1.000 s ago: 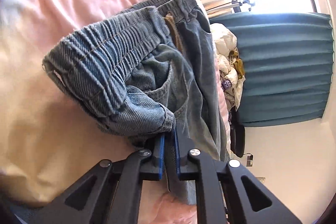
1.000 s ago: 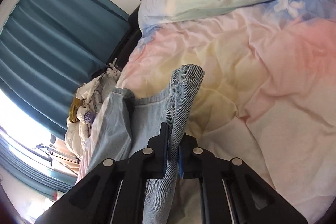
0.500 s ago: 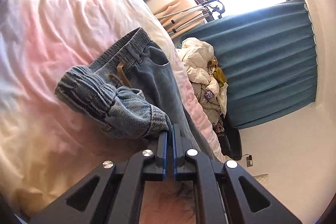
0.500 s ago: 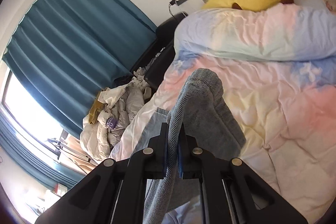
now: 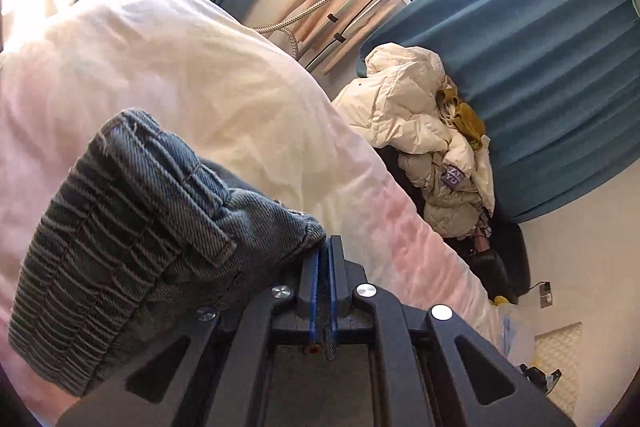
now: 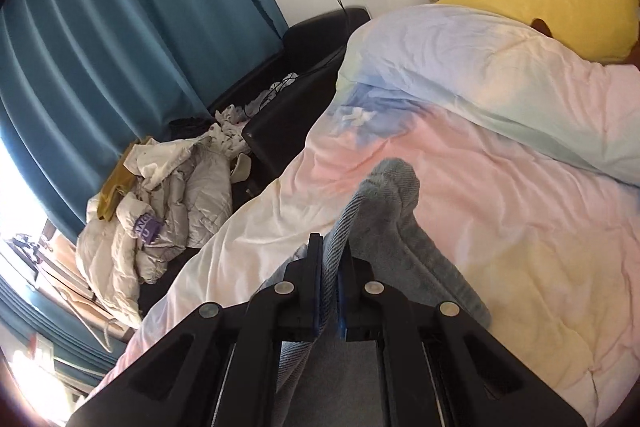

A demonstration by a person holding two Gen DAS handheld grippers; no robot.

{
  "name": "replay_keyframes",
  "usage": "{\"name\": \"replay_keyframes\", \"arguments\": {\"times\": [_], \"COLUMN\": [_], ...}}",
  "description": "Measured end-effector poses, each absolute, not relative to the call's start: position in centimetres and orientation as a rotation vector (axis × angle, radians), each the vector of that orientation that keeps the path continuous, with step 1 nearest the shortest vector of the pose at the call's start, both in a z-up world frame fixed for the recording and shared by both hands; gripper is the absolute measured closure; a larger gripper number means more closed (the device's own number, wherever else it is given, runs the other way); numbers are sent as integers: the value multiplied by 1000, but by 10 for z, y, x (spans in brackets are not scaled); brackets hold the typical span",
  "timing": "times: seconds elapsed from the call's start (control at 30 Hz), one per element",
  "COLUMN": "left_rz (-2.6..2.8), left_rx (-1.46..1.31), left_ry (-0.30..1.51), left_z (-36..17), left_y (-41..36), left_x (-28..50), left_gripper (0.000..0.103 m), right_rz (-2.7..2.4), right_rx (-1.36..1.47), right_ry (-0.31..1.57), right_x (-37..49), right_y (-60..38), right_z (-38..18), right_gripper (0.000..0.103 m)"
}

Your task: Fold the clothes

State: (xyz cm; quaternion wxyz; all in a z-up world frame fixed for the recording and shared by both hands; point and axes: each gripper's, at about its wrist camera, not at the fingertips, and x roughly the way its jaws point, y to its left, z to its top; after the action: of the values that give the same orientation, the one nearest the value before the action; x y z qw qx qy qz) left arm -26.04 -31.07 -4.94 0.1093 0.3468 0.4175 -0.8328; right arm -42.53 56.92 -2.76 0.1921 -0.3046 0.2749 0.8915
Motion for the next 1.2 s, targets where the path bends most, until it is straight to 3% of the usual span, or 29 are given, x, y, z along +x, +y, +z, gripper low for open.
{"name": "replay_keyframes", "arguments": {"times": [0.27, 0.53, 0.6, 0.67, 0.73, 0.83, 0.97, 1.1, 1.2], "left_rz": [-2374, -2472, -2505, -2538, -2571, -2619, -2491, -2314, -2254], "left_rx": [1109, 1045, 1010, 975, 940, 885, 954, 1112, 1103], "left_ry": [1102, 1102, 1093, 1085, 1076, 1061, 1293, 1555, 1691], "left_z": [-106, -75, -66, -56, -46, -31, -63, -100, -120], "left_y": [-315, -298, -287, -276, -265, -249, -250, -264, -274], "left_x": [-332, -288, -260, -233, -205, -164, -124, -113, -106], "left_gripper": [98, 84, 72, 47, 39, 39, 38, 38, 38], "right_rz": [2484, 2501, 2509, 2542, 2561, 2566, 2505, 2468, 2417], "right_rx": [-996, -1029, -1050, -1057, -1064, -1066, -1107, -1136, -1165], "right_ry": [585, 737, 772, 761, 781, 901, 1051, 1212, 1309], "right_x": [-527, -497, -478, -456, -431, -391, -349, -318, -303], "right_y": [549, 558, 557, 553, 550, 550, 559, 569, 574], "right_z": [-108, -107, -94, -79, -68, -57, -55, -66, -89], "right_gripper": [98, 90, 83, 73, 70, 69, 61, 33, 31]}}
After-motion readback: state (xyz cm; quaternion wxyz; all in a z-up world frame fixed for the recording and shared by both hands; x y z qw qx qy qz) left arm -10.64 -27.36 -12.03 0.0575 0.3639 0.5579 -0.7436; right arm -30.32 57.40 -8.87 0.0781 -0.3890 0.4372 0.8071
